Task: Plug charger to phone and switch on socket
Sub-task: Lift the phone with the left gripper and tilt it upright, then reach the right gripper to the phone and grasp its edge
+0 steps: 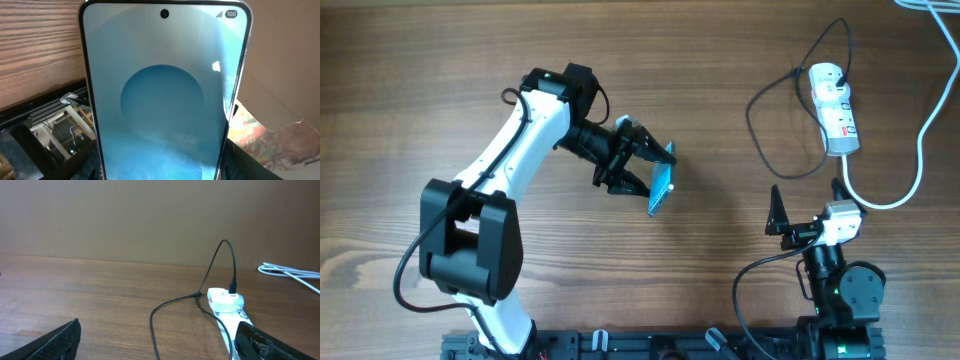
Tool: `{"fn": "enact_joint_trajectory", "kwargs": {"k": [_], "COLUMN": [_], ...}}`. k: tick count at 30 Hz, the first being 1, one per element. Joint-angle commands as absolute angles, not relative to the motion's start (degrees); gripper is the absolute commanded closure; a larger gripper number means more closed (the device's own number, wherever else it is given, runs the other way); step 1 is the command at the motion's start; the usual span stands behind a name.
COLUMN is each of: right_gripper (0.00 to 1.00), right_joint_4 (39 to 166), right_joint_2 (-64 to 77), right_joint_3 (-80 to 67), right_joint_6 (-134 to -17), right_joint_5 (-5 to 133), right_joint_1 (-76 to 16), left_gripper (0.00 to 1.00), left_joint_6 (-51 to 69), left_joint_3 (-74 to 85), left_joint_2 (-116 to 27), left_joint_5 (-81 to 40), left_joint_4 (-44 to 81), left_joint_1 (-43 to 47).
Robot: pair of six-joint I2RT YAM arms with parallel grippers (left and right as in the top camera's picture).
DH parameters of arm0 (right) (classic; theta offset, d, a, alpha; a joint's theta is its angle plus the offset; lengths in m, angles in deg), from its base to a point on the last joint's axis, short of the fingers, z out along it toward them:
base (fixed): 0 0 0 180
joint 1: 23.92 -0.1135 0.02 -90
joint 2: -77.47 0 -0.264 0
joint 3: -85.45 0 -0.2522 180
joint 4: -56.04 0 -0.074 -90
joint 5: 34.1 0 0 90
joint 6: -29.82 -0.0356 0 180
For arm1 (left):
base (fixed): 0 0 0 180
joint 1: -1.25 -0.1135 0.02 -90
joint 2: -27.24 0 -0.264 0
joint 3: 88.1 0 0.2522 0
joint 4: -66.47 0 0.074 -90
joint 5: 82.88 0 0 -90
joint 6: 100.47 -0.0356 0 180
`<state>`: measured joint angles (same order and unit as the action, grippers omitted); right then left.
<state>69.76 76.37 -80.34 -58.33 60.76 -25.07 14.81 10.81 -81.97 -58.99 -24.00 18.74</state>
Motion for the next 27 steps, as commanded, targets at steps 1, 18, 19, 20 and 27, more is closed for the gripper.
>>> {"fn": "enact_joint_trajectory", "kwargs": {"k": [1, 18, 19, 20, 27], "right_gripper": [0.00, 0.00, 0.00, 0.00, 0.00], "right_joint_4": [69.6, 69.3, 69.1, 68.7, 67.8], "right_joint_2": [76.5, 76.5, 76.5, 76.5, 76.5], "right_joint_3": [-80.5, -80.5, -80.5, -80.5, -80.5], "right_joint_6": [-57.3, -67.4, -80.0, -92.5, -132.1], "right_joint_5": [60.2, 64.0, 66.9, 70.4, 83.8], "right_joint_1": [-24.9, -24.9, -24.9, -24.9, -24.9], "left_gripper": [0.61, 0.59, 0.59, 0.59, 0.58], "left_joint_6": [15.5, 33.6, 33.7, 33.8, 36.8], "left_joint_3": [12.2, 12.2, 12.2, 12.2, 12.2], "left_joint_2": [-81.9, -81.9, -81.9, -81.9, -81.9], "left_joint_5": [-59.3, -28.8, -28.7, -28.7, -27.7], "left_joint_4": [-21.6, -0.6, -0.2, -0.1, 0.3], "left_joint_1": [18.7, 18.7, 18.7, 18.7, 18.8]}}
